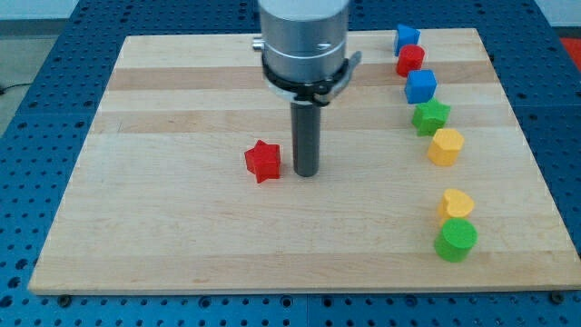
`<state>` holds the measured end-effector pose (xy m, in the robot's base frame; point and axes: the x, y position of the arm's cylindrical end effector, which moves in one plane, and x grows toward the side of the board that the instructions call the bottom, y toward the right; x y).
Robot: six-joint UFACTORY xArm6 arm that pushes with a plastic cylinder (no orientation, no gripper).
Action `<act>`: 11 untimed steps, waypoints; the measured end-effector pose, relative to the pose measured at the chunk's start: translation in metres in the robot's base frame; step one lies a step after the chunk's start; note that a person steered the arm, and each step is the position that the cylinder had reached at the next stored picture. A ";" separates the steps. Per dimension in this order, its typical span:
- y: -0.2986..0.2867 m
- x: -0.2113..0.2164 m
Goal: Place the yellow hexagon diagonally to the top right of the yellow heart
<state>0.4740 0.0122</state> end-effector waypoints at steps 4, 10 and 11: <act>0.068 -0.009; 0.114 -0.017; 0.132 -0.021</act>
